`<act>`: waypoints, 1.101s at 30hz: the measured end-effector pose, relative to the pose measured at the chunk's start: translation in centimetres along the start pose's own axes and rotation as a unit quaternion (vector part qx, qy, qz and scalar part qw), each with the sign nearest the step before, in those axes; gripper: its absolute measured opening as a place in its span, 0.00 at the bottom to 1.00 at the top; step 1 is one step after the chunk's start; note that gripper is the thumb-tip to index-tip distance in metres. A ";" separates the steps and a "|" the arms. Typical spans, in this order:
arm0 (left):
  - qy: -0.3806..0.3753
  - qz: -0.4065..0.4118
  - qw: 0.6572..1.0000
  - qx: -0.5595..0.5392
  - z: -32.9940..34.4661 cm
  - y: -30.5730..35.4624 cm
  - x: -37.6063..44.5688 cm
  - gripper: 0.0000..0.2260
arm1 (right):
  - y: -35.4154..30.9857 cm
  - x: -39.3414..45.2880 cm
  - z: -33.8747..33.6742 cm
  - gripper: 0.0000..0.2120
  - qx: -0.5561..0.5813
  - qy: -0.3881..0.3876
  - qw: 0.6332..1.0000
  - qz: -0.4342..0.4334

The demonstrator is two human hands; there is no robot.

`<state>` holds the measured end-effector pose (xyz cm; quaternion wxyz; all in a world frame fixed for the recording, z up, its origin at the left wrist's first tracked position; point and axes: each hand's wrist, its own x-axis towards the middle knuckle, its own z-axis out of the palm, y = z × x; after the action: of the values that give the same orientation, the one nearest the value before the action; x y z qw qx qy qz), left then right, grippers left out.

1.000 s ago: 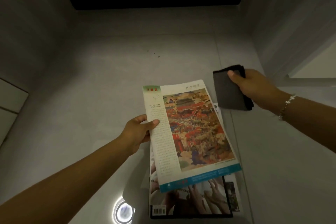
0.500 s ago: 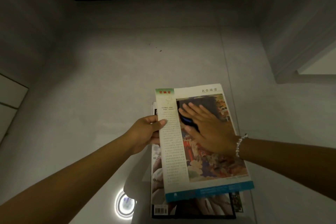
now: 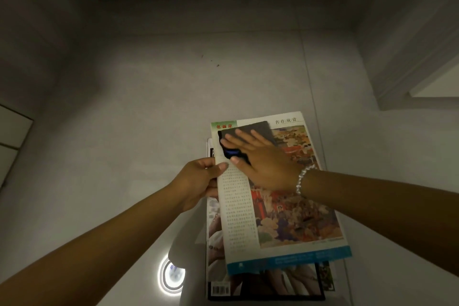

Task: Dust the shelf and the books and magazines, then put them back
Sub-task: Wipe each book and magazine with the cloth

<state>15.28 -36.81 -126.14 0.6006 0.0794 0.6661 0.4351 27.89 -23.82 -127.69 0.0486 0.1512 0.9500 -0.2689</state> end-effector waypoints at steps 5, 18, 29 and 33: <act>0.007 -0.004 1.000 -0.001 -0.1 0.2 0.1 0.09 | 2.4 1.4 -1.0 0.24 -0.044 0.025 0.990 0.134; 0.012 -0.007 1.000 -0.004 0.0 0.2 0.1 0.09 | 1.3 3.8 -0.8 0.25 -0.044 -0.012 0.990 0.130; 0.021 -0.012 1.000 -0.005 0.1 0.3 0.0 0.10 | 2.5 1.4 -0.5 0.28 -0.053 0.032 0.997 0.049; 0.059 0.000 0.998 0.009 0.0 1.3 0.1 0.10 | 4.6 1.0 -1.2 0.29 -0.054 0.076 0.991 0.100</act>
<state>14.70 -35.98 -125.38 0.5594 0.0588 0.7042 0.4332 28.37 -19.24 -129.12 0.0105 0.2623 0.9443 -0.1983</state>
